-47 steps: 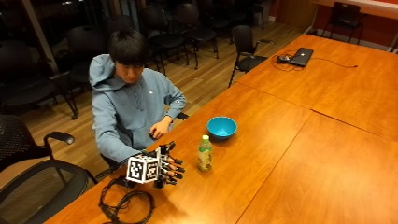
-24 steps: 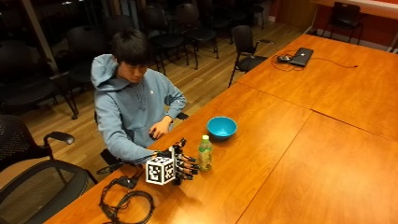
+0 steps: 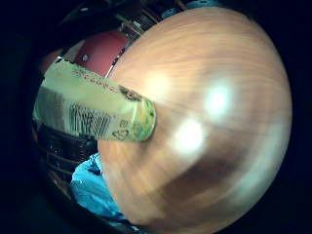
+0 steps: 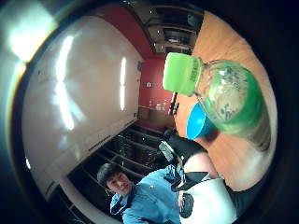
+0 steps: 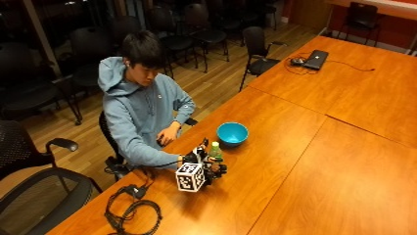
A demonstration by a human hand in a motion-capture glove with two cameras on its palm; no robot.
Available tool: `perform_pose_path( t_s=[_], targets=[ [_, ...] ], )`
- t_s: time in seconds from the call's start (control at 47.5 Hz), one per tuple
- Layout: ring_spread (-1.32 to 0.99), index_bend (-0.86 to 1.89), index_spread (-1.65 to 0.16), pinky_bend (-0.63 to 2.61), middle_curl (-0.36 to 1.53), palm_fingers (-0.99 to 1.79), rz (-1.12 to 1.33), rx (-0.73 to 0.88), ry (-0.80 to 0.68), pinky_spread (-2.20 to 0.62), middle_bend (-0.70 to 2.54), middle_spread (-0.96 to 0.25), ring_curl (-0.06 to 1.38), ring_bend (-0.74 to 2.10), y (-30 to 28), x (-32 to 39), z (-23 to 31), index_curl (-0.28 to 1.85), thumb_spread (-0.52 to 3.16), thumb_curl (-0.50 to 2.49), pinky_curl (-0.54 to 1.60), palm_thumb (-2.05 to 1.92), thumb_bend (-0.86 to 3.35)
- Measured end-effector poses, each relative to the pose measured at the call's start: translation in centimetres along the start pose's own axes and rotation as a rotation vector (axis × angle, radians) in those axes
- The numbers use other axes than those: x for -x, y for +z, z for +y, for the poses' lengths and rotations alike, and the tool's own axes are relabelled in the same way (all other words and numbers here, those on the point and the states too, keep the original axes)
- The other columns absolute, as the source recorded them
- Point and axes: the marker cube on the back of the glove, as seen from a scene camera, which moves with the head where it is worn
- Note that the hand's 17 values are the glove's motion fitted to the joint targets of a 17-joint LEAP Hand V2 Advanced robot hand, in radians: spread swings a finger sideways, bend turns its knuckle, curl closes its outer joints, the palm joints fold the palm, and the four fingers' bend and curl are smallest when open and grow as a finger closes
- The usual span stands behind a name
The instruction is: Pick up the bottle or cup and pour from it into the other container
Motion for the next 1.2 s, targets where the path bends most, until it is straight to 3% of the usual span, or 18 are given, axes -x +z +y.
perform_pose_path(
  t_s=[0.232, 0.526, 0.737, 0.884, 1.2],
  targets=[
    [0.13, 0.12, -0.37, 0.84, 0.34, 0.38, -0.097, -0.063, -0.023, 0.24, 0.22, 0.10, 0.31, 0.61, 2.6, -0.5, -1.5, 0.16, 0.83, 0.35, 0.31, 0.71, -0.01],
    [-0.05, 0.20, -0.17, 0.60, 0.40, 1.10, -0.118, -0.171, -0.037, 0.00, 0.36, 0.02, 0.33, 0.57, 4.4, -0.2, -2.8, 0.28, 0.68, 0.45, 0.26, 0.99, 0.03],
    [-0.13, 0.16, -0.13, 0.60, 0.43, 1.18, -0.072, -0.155, -0.034, -0.16, 0.34, -0.02, 0.37, 0.53, 6.6, 0.8, -3.4, 0.34, 0.43, 0.54, 0.31, 1.02, -0.03],
    [-0.15, 0.16, -0.11, 0.58, 0.45, 1.19, 0.097, -0.032, -0.052, -0.20, 0.34, -0.03, 0.39, 0.51, 7.3, 4.8, -4.9, 0.36, 0.34, 0.58, 0.32, 1.02, -0.04],
    [-0.16, 0.16, -0.11, 0.55, 0.47, 1.20, 0.721, 0.279, -0.101, -0.22, 0.33, -0.05, 0.41, 0.49, 11.7, 12.4, -8.1, 0.39, 0.25, 0.63, 0.34, 1.01, -0.04]
  ],
)
